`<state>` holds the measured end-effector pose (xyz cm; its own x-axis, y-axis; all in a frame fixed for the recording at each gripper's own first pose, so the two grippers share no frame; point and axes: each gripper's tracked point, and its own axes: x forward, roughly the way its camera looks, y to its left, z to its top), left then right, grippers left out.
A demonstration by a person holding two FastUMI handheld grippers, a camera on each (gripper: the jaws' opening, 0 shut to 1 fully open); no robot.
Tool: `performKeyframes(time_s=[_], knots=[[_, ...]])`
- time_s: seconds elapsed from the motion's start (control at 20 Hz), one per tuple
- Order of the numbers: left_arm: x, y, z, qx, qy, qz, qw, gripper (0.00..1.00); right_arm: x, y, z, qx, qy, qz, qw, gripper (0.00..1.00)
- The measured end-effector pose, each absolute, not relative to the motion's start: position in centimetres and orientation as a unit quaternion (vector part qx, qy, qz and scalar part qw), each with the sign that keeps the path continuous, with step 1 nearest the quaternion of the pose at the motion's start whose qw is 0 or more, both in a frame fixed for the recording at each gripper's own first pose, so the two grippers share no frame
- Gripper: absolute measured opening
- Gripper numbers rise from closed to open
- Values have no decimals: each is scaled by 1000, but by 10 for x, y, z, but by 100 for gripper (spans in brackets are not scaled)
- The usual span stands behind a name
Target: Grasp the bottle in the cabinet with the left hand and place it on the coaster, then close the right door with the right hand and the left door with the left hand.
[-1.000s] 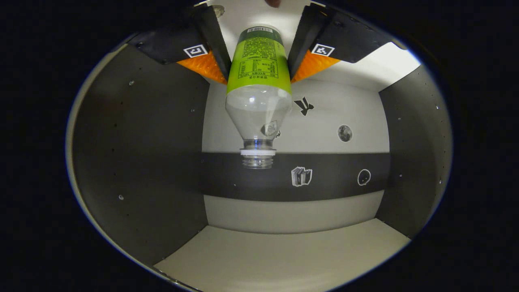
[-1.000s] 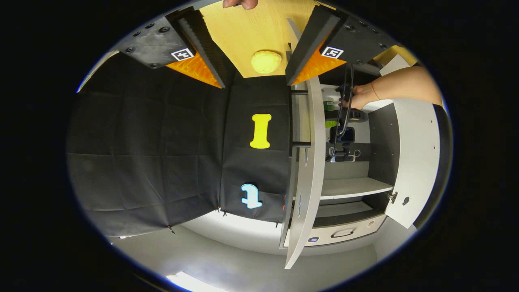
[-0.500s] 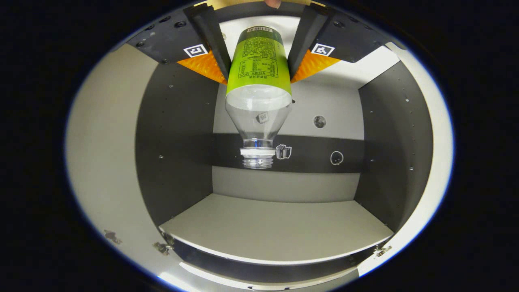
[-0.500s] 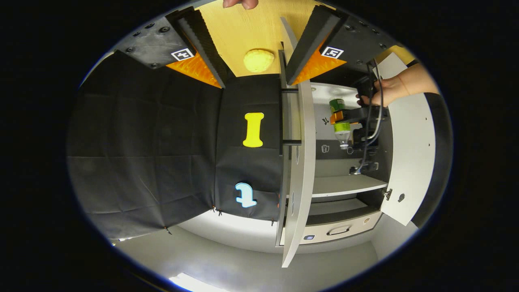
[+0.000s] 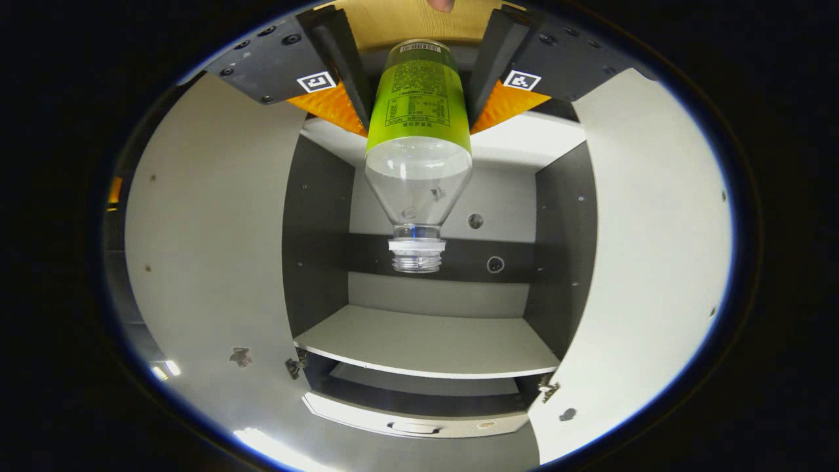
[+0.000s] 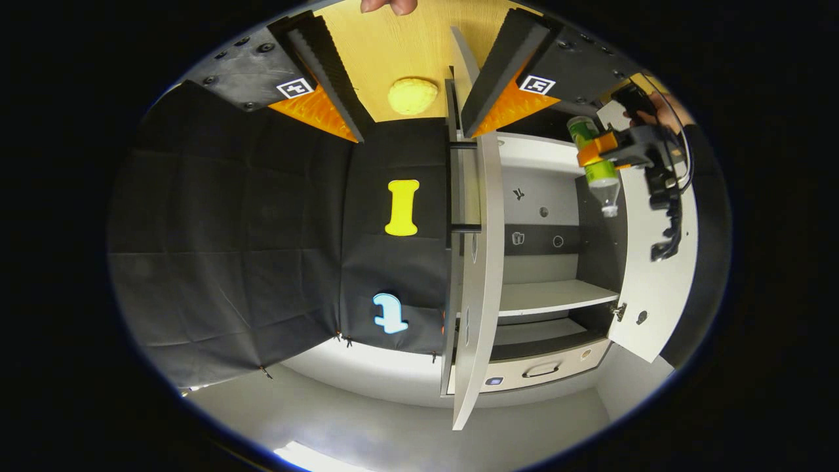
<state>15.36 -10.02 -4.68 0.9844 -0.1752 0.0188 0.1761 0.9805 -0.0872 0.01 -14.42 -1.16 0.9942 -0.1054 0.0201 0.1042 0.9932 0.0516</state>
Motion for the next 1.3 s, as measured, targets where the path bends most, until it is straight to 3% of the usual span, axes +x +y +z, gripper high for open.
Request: performKeyframes(time_s=[0.35,0.8,1.3], knots=[[81,-80,-135,-21,-5,-67,998,78,-3,-143,-12,21,-14,-45,999,98],[17,-106,-249,-19,41,-105,993,78,-2,-150,-10,29,-9,-46,999,97],[7,-93,-321,-29,67,-106,992,78,-1,-165,-17,55,17,-66,996,97]])
